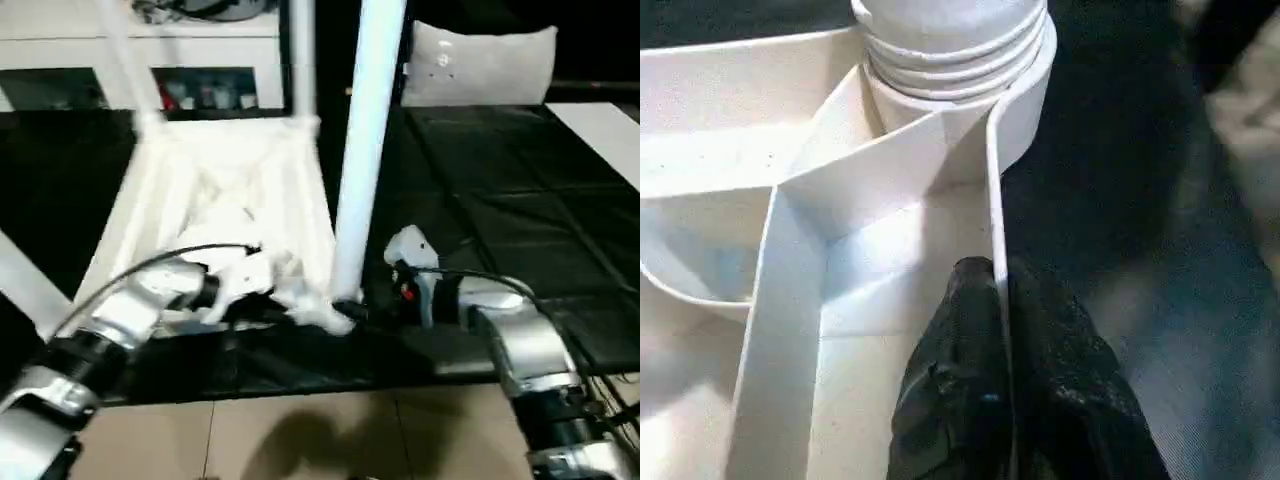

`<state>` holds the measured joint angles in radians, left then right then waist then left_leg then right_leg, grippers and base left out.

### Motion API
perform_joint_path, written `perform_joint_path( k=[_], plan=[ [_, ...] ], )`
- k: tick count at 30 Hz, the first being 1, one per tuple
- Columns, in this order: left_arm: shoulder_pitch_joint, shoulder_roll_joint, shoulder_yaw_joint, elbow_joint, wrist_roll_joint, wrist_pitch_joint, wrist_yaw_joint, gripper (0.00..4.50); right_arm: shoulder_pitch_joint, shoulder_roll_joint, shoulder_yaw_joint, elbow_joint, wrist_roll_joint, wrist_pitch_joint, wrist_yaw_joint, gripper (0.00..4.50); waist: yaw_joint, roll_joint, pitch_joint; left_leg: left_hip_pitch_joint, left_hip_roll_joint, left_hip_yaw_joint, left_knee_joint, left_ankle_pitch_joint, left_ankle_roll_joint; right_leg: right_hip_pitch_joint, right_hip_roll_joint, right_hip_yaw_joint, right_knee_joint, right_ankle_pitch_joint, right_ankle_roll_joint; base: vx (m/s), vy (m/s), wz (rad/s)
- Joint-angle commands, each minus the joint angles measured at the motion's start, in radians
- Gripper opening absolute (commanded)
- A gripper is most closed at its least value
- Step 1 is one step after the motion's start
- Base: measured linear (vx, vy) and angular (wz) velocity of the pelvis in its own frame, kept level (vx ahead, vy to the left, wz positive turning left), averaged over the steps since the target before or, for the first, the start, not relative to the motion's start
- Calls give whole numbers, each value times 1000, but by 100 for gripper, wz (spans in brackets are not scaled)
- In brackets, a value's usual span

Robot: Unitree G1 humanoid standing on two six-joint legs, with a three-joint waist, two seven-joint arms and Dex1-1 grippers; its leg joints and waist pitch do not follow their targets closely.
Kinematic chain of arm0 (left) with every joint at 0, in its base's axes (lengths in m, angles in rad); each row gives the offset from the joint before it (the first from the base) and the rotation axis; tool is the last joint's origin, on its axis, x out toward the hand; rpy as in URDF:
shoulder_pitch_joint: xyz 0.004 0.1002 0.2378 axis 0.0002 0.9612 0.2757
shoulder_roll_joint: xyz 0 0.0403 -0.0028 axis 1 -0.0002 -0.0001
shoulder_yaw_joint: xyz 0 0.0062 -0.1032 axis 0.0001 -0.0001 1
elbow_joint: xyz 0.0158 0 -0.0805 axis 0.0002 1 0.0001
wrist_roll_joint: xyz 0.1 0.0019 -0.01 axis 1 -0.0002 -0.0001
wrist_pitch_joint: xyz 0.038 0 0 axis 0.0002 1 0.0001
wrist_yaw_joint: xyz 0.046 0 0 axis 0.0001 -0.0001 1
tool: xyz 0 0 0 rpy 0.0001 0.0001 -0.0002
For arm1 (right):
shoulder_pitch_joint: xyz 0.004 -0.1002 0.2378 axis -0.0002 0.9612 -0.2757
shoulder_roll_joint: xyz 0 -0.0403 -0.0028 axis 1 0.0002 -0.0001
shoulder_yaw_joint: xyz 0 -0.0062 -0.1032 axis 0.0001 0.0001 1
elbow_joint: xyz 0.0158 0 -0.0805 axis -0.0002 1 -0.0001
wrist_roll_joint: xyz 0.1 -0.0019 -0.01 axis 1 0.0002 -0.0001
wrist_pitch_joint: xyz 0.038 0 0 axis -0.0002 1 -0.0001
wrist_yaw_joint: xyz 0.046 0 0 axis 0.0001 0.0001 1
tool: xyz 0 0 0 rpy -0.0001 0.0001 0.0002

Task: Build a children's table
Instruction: Rotate leg to tighten

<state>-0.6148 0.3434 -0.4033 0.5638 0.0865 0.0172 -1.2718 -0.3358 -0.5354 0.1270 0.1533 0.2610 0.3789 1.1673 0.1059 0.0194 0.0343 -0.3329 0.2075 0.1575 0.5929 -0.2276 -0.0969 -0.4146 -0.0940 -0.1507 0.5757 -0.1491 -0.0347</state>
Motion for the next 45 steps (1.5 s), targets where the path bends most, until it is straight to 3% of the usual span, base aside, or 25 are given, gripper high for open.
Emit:
perform_joint_path(
  k=[1,4,15,22,26,28,30,33,35,36,38,39,41,45],
  plan=[
    [1,-2,-53,-44,-1,-38,-75,0,-2,-14,10,-23,21,-6,43,347,-2,-16,-62,-14,27,7,-63,-60,114,74,-63,64,-58,-266,-146,0,0,0],
    [-9,38,-86,-40,15,-99,-169,0,-3,-48,53,-42,55,38,151,323,9,-20,-60,-13,28,9,-62,-59,115,73,-62,66,-57,-268,-144,0,0,0],
    [-35,38,-92,-3,-6,-146,-220,0,24,-50,80,-75,91,62,204,222,29,-19,-63,-12,28,8,-63,-49,82,74,-63,67,-55,-279,-124,0,0,0],
    [-15,-17,-39,-42,-45,37,-125,0,45,11,30,-115,139,121,104,207,29,-19,-60,-13,26,10,-63,-56,73,73,-63,66,-63,-314,-112,0,0,0],
    [-5,-70,6,-59,-53,152,5,0,29,95,1,-86,73,145,-105,206,16,-22,-55,-13,12,10,-65,-93,47,74,-60,56,-84,-448,-49,0,0,0],
    [4,-108,35,-77,-54,203,93,0,15,147,-12,-58,23,144,-233,205,-4,-24,-53,-20,7,8,-63,-98,34,74,-57,47,-89,-479,-27,0,0,0],
    [15,-136,48,-98,-37,263,159,0,2,192,-36,-40,-4,179,-347,202,-34,-28,-55,-25,2,5,-61,-101,26,77,-54,39,-95,-498,-3,0,0,0],
    [23,-216,72,-113,9,373,336,0,-25,289,-101,8,-57,219,-593,199,-59,-27,-55,-21,1,7,-58,-97,49,67,-52,40,-101,-493,-18,0,0,0],
    [21,-244,84,-109,15,392,393,0,-31,309,-108,21,-80,212,-655,199,-65,-29,-55,-22,-3,8,-56,-97,60,67,-49,38,-103,-500,-16,0,0,0],
    [16,-277,94,-104,21,411,455,0,-33,342,-124,31,-92,201,-715,199,-62,-28,-55,-15,-3,10,-55,-98,69,63,-50,40,-105,-501,-16,0,0,0],
    [13,-288,95,-100,25,412,475,0,-33,351,-124,33,-96,184,-719,199,-60,-27,-57,-18,0,8,-57,-87,75,65,-49,42,-101,-479,-21,0,0,0],
    [8,-299,90,-90,37,405,498,0,-30,366,-124,37,-103,140,-724,199,-61,-26,-57,-23,2,6,-59,-84,80,68,-51,44,-96,-460,-28,0,0,0],
    [6,-297,88,-96,42,400,495,0,-20,374,-131,28,-87,118,-711,251,-60,-23,-59,-25,6,4,-60,-71,87,71,-51,47,-89,-414,-40,0,0,0],
    [10,-276,79,-108,40,367,460,0,-6,361,-140,-7,-48,103,-650,286,-56,-21,-58,-23,9,5,-61,-72,101,73,-55,52,-84,-373,-68,0,0,0]
  ],
)
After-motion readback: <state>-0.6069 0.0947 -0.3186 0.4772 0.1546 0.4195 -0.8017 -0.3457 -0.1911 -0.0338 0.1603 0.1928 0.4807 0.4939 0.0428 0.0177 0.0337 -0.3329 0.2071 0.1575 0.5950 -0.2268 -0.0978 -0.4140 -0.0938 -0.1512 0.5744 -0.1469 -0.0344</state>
